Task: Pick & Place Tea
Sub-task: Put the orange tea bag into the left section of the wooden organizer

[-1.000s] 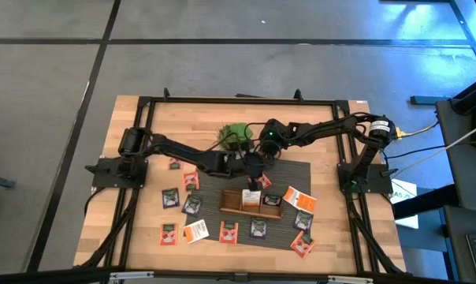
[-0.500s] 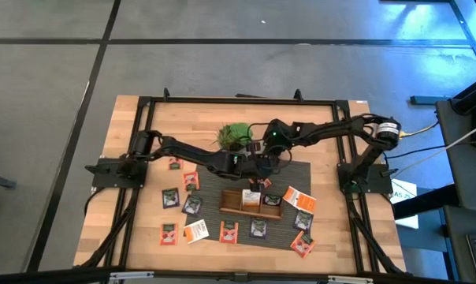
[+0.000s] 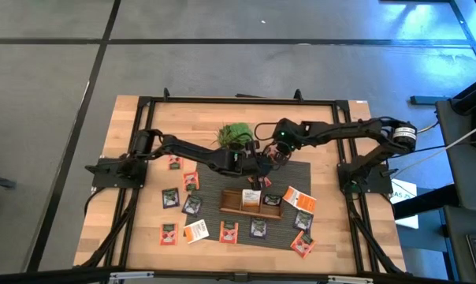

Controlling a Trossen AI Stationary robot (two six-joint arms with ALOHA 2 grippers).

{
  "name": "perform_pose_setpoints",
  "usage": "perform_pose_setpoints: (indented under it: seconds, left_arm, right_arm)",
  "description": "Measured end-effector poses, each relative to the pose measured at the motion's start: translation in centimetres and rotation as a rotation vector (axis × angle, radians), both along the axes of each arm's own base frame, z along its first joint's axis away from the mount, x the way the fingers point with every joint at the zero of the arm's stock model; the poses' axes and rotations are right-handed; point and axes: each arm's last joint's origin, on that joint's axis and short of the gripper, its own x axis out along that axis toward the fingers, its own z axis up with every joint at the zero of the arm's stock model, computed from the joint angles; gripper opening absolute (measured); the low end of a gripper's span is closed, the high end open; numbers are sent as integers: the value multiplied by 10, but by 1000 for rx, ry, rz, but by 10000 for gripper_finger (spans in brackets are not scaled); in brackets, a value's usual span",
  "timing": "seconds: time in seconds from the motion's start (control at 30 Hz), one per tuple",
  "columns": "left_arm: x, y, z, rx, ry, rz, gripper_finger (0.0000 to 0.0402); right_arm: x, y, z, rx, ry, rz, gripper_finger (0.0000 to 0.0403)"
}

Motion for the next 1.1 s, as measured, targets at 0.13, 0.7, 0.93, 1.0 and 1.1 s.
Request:
perform_pose_setpoints:
  seconds: [0.13,0.7,0.93,1.0,1.1]
  left_arm:
    - [0,-1,0,-20,-1,-7,100]
    - [0,-2,-1,-63,-5,-24,100]
    - [0,-2,-1,-75,-13,-12,100]
    - [0,-2,-1,-86,-19,-3,100]
    - [0,-3,-1,-95,-18,-11,100]
  right_arm:
    - [-2,0,-5,43,0,-90,76]
    - [0,3,-5,-21,20,-99,97]
    - [0,4,-5,9,11,-93,116]
    - [1,5,-5,37,0,-99,138]
    - [1,5,-5,31,0,-82,180]
